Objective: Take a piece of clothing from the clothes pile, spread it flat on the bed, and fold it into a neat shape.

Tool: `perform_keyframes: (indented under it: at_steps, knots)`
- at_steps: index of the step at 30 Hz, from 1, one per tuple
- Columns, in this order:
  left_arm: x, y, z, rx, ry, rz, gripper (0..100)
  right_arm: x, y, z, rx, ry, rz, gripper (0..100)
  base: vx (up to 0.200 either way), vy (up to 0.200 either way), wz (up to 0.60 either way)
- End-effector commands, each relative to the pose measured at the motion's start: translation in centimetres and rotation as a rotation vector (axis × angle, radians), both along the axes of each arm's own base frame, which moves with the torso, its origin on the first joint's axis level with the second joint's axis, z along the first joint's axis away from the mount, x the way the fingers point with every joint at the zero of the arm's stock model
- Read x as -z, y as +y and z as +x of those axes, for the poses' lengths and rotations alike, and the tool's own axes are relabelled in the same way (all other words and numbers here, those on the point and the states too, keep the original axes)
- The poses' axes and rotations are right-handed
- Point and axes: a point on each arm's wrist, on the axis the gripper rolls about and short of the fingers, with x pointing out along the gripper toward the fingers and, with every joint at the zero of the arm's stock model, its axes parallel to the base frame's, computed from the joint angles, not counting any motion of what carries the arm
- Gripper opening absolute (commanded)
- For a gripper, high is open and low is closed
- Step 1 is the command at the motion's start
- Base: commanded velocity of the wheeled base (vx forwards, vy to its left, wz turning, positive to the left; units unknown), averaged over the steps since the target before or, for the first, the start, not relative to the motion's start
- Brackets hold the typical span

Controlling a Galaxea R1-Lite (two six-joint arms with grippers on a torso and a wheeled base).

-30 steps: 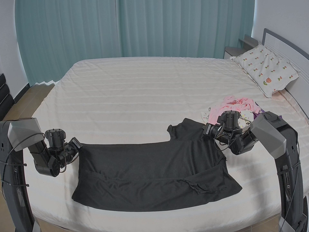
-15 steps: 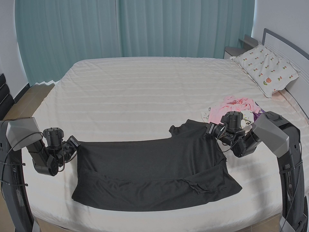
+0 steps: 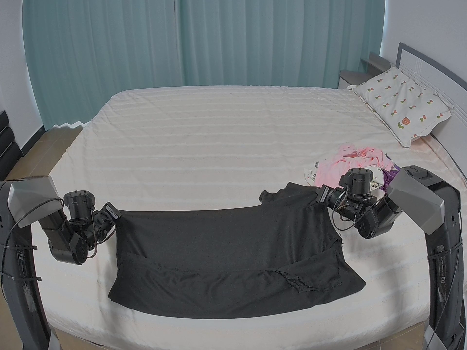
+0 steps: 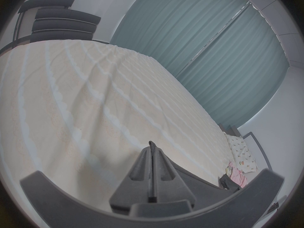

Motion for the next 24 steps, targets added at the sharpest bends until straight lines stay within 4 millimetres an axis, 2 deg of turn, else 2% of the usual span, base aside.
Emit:
perform_keyframes:
  at_steps: [1, 7, 10, 17, 24]
  knots:
    - [0.1, -0.1, -0.1, 0.014, 0.005, -0.006, 0, -0.2, -0.1, -0.5, 0.003, -0.003, 0.001, 0, 0.0, 0.0, 0.0]
    - [-0.9, 0.6, -0.4, -0.002, -0.017, -0.003, 0, -1.6, -0.4, -2.0, 0.0, -0.055, 0.026, 0, 0.0, 0.0, 0.0]
    - [-1.2, 0.9, -1.2, -0.008, -0.006, -0.005, 0, -1.6, -0.5, -3.0, -0.001, -0.042, 0.035, 0, 0.0, 0.0, 0.0]
    - [-0.5, 1.4, -2.5, -0.022, 0.003, 0.01, 0, -1.1, -0.7, -4.2, -0.002, -0.059, 0.037, 0, 0.0, 0.0, 0.0]
    - [0.8, 1.1, -4.6, 0.007, 0.048, 0.048, 0, -0.2, -1.0, -7.3, -0.036, -0.016, 0.022, 0, 0.0, 0.0, 0.0]
